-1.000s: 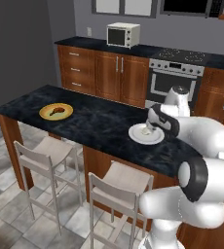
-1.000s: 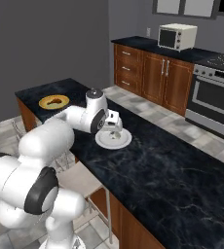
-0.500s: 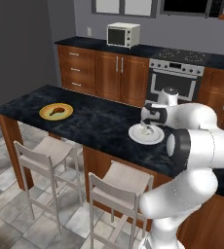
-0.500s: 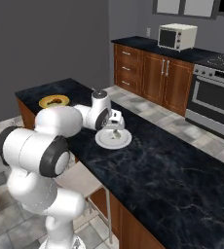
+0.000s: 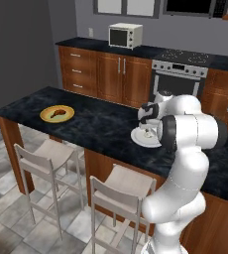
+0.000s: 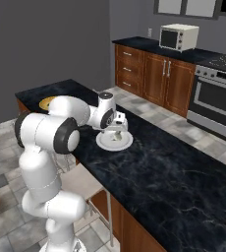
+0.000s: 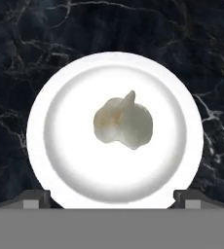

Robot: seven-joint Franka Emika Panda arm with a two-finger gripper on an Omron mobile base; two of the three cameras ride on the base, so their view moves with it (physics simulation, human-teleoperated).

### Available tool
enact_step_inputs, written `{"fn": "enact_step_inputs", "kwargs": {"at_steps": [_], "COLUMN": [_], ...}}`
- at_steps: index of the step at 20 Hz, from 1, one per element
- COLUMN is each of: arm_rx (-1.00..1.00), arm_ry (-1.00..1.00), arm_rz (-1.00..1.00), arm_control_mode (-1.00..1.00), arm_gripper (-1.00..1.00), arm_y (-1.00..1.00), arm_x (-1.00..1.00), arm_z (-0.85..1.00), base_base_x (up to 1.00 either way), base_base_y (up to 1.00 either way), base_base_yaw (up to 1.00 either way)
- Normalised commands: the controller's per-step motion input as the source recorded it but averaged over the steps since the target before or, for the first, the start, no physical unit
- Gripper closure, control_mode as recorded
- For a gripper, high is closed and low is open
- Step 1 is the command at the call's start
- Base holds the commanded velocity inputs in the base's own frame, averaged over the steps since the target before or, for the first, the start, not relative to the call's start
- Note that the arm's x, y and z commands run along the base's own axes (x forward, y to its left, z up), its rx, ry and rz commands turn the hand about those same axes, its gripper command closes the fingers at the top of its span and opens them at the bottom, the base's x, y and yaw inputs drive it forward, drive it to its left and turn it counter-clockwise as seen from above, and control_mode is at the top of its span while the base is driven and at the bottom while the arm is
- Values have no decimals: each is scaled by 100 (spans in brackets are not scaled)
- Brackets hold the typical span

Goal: Transport the chicken drumstick and garlic to the fridge. Place the chicken drumstick on the rack containing meat and place the garlic on the rack containing the vegetable, ensuring meats and vegetables are on different racks.

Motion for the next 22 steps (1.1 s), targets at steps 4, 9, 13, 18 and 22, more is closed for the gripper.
{"fn": "enact_step_inputs", "kwargs": {"at_steps": [4, 9, 13, 18, 22], "arm_rx": [0, 0, 0, 0, 0], "arm_ry": [7, 6, 0, 3, 6], "arm_rz": [0, 0, 0, 0, 0], "arm_control_mode": [-100, -100, -100, -100, -100], "arm_gripper": [-100, -100, -100, -100, -100], "arm_y": [-2, 0, 0, -1, -1], "arm_x": [33, 33, 27, 31, 2], "arm_z": [-33, -27, -18, -22, -16], "base_base_x": [0, 0, 0, 0, 0], "base_base_y": [0, 0, 0, 0, 0], "base_base_yaw": [0, 0, 0, 0, 0]}}
